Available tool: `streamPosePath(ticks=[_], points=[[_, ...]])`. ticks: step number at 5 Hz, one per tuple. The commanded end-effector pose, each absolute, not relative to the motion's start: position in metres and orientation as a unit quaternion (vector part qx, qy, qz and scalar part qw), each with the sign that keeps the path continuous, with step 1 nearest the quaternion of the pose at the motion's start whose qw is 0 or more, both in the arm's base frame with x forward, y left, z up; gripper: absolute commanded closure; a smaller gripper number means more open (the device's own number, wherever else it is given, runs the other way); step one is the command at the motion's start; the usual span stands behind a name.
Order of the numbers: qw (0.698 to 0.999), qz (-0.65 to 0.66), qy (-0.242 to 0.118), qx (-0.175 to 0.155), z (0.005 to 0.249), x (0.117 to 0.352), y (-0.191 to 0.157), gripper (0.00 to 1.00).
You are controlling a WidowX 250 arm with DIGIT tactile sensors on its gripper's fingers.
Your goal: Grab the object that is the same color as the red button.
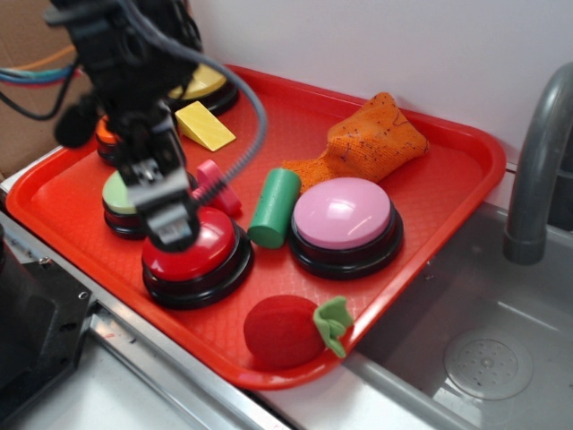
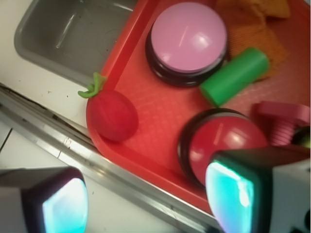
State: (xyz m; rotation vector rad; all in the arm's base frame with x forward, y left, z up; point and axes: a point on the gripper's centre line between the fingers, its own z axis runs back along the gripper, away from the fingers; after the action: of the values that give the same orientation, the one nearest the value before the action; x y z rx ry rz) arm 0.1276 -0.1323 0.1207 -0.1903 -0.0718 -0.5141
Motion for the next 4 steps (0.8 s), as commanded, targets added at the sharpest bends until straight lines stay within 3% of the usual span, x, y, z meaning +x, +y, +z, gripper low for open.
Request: streamPosePath(ticks=[1, 3, 4], points=[[0.949, -0.286, -0.052, -0.119, 0.081, 0.122, -0.17, 0.0], [0.96, -0.266, -0.033, -0.08, 0.059, 0.126, -0.178, 0.0], [0.964, -0.252, -0.026, -0.077, 0.053, 0.129, -0.177, 1.0]])
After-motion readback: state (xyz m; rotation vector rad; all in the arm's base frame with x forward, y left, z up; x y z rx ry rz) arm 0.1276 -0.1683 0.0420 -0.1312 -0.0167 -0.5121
